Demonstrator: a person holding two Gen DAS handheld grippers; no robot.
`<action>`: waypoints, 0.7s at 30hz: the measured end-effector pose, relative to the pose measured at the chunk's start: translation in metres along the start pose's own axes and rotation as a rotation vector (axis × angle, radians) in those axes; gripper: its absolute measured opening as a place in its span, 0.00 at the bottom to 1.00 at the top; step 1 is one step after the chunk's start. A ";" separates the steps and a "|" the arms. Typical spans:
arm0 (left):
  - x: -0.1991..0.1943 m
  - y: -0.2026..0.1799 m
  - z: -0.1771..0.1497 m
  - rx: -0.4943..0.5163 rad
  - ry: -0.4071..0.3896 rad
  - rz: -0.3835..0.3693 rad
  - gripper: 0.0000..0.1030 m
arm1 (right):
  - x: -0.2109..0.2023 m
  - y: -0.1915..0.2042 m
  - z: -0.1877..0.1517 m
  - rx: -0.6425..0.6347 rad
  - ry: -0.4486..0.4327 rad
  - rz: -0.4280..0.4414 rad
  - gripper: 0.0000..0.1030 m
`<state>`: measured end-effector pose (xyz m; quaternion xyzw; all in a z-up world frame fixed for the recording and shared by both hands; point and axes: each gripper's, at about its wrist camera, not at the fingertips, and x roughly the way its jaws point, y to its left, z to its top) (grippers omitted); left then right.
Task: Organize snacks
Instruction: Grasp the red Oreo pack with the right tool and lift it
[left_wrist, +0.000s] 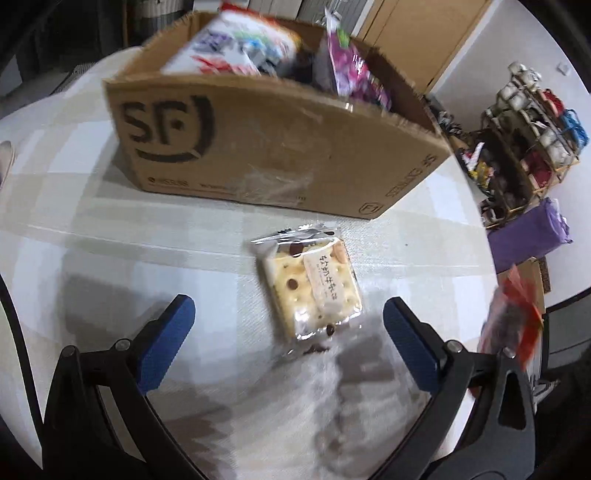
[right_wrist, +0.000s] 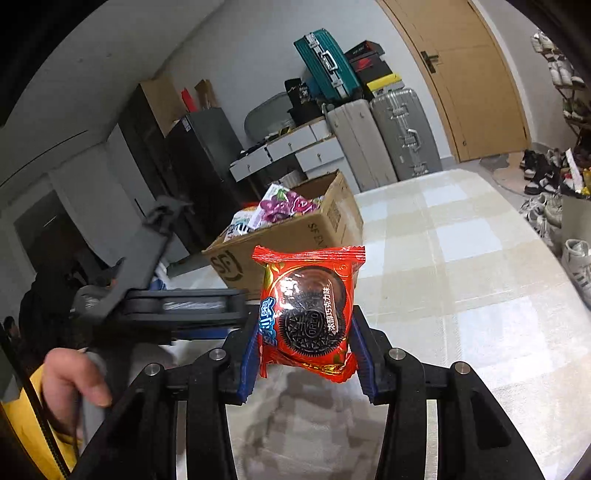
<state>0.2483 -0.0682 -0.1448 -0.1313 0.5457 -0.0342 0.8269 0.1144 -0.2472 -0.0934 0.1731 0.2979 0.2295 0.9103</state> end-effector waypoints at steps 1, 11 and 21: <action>0.003 0.000 0.002 -0.013 0.003 -0.005 0.98 | 0.000 -0.002 0.000 0.008 0.000 -0.006 0.43; 0.022 -0.013 0.021 -0.041 0.014 0.038 0.97 | -0.012 -0.024 0.000 0.130 -0.039 0.038 0.43; 0.012 -0.023 0.030 0.102 -0.048 0.062 0.58 | -0.014 -0.031 0.000 0.160 -0.048 0.034 0.43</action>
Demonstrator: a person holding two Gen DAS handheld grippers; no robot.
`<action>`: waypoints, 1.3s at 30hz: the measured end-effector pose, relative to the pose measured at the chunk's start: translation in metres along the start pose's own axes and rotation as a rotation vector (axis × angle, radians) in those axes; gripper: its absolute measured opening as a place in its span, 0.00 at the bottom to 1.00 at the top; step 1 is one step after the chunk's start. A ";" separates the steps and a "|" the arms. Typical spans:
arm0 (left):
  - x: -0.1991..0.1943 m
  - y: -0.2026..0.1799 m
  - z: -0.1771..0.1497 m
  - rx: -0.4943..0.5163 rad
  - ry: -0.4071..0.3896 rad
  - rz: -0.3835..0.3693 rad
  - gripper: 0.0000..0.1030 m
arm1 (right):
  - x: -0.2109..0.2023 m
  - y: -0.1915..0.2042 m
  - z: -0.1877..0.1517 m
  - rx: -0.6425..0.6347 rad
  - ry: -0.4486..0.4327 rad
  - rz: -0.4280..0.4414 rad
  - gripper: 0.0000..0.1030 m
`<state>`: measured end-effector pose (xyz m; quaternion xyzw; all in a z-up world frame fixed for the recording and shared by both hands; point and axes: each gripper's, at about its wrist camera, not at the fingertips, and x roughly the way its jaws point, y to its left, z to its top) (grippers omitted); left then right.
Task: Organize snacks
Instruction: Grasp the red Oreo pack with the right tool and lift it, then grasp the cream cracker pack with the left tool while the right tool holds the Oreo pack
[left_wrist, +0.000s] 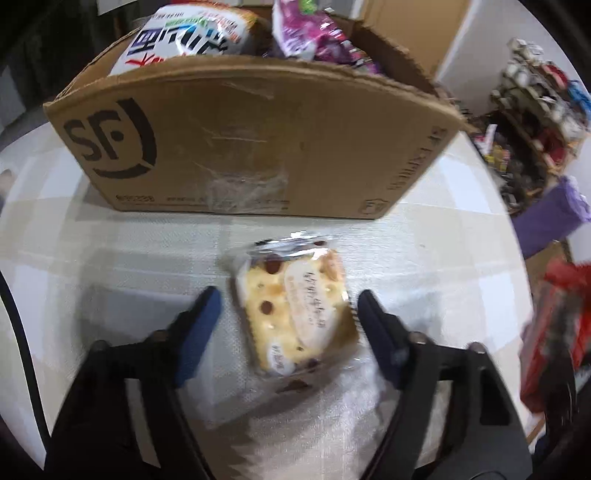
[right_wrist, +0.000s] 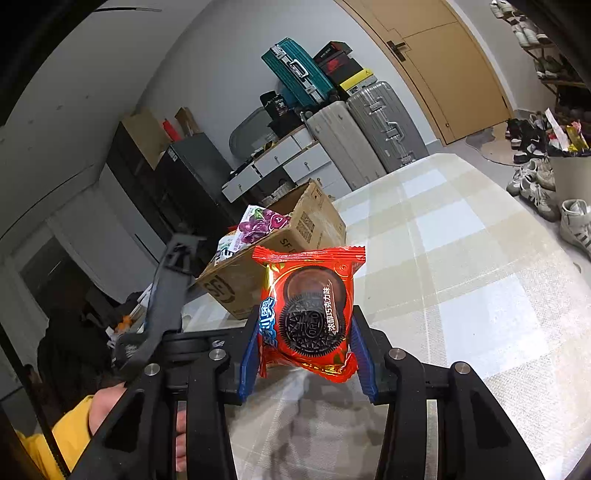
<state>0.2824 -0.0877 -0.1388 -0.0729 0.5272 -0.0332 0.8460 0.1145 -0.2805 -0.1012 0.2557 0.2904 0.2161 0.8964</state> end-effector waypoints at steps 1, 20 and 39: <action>-0.001 0.003 -0.001 -0.001 -0.001 -0.011 0.58 | 0.000 0.000 0.000 0.001 -0.001 0.001 0.43; -0.056 0.034 -0.026 0.090 -0.067 -0.075 0.57 | 0.005 0.008 0.000 -0.024 0.019 -0.024 0.43; -0.166 0.062 -0.108 0.098 -0.224 -0.067 0.57 | 0.019 0.038 -0.009 -0.129 0.088 -0.037 0.43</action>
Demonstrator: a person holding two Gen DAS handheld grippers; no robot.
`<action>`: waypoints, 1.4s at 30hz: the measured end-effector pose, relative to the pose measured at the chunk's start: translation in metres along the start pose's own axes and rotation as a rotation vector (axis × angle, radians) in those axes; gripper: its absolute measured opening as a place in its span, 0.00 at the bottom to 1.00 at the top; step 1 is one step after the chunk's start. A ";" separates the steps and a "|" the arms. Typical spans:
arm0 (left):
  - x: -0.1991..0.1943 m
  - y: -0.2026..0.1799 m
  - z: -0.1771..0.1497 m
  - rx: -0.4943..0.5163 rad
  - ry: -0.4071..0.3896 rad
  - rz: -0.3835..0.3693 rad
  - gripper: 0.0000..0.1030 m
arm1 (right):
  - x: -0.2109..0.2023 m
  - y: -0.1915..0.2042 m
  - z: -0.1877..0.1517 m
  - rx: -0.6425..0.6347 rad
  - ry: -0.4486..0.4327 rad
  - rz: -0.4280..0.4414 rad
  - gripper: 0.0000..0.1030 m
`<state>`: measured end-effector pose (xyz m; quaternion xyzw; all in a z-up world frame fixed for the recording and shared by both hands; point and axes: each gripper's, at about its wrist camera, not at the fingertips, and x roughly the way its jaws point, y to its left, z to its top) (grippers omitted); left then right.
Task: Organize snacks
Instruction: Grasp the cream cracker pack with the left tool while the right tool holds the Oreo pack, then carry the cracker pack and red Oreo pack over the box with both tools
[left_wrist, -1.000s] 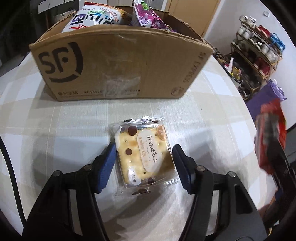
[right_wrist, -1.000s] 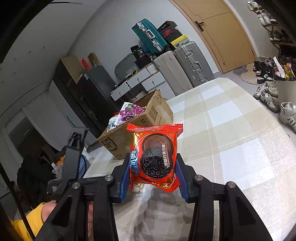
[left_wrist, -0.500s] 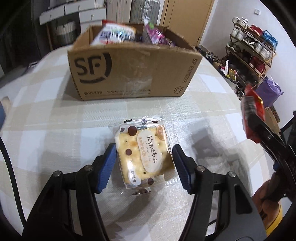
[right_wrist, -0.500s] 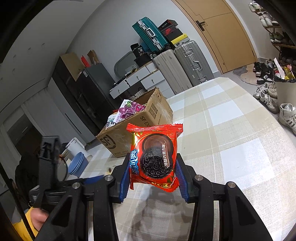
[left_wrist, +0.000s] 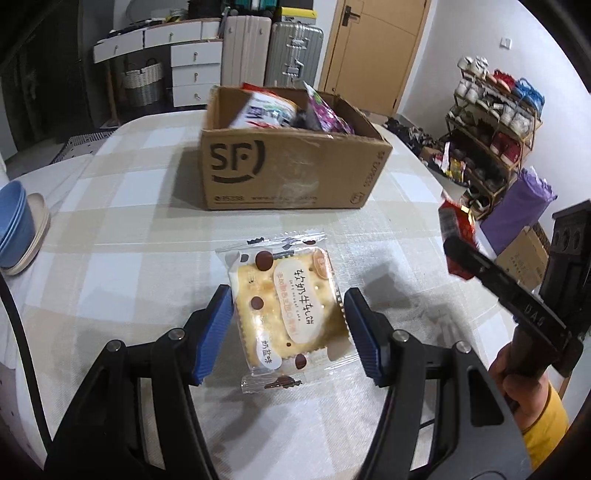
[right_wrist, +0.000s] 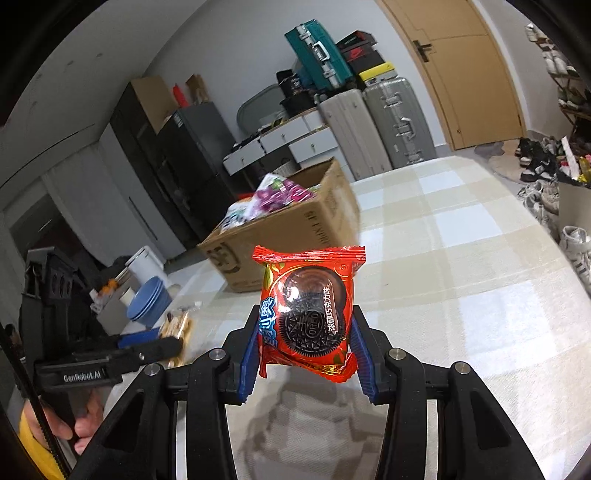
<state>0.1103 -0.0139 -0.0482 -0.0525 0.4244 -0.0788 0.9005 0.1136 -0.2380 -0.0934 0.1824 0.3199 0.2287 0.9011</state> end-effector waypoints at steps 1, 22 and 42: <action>-0.003 0.004 -0.006 -0.009 -0.005 -0.001 0.57 | -0.002 0.005 -0.001 0.007 0.003 0.016 0.43; -0.054 0.023 -0.053 -0.057 -0.037 -0.094 0.57 | -0.013 0.074 -0.013 -0.033 0.056 0.105 0.43; -0.074 0.031 0.062 -0.048 -0.121 -0.153 0.58 | -0.014 0.092 0.092 -0.114 -0.009 0.126 0.43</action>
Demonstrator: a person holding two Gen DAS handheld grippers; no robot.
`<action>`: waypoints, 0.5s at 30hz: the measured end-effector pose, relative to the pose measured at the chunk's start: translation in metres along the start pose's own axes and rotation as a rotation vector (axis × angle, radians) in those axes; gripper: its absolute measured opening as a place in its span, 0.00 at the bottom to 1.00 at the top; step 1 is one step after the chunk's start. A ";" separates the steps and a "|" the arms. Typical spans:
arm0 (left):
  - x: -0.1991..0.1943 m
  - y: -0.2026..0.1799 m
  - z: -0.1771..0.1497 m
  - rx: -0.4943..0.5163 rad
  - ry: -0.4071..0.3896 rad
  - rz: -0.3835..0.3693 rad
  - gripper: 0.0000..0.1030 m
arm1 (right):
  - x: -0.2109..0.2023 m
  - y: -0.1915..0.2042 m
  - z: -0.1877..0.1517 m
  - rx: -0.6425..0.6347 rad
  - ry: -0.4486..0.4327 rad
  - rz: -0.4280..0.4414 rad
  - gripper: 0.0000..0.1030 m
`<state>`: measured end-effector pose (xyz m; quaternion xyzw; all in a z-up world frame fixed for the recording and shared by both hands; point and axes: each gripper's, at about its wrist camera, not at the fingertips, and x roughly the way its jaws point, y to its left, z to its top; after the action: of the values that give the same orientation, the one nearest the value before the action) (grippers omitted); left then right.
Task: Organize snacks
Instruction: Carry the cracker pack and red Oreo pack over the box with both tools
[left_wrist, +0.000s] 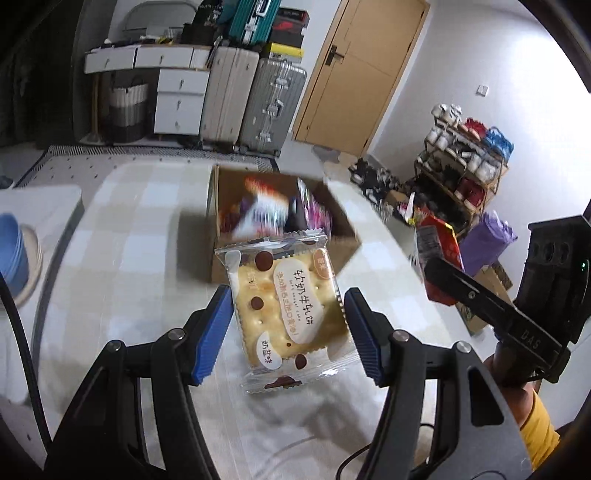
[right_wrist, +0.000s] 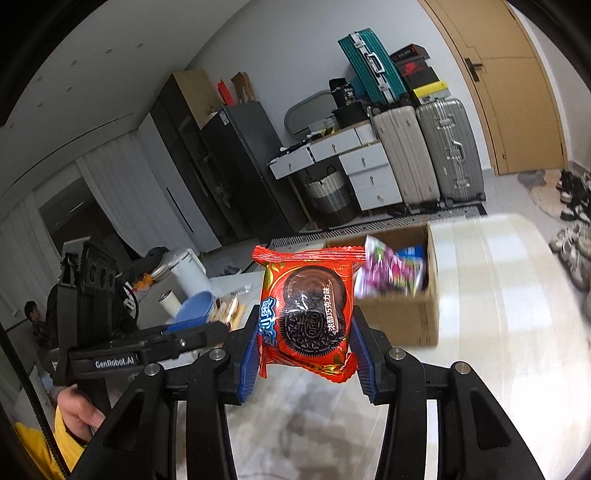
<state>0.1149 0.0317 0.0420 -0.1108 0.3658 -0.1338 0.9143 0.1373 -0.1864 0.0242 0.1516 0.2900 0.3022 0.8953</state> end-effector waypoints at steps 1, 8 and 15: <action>0.001 0.000 0.011 0.009 -0.011 0.008 0.58 | 0.003 -0.002 0.011 -0.007 -0.002 -0.001 0.43; 0.027 -0.003 0.093 0.039 -0.034 0.019 0.58 | 0.026 -0.021 0.079 0.024 0.002 -0.021 0.43; 0.102 0.013 0.158 -0.008 0.049 -0.006 0.58 | 0.071 -0.046 0.128 0.047 0.046 -0.055 0.43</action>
<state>0.2989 0.0274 0.0844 -0.1124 0.3882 -0.1375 0.9043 0.2826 -0.1895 0.0734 0.1575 0.3214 0.2743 0.8926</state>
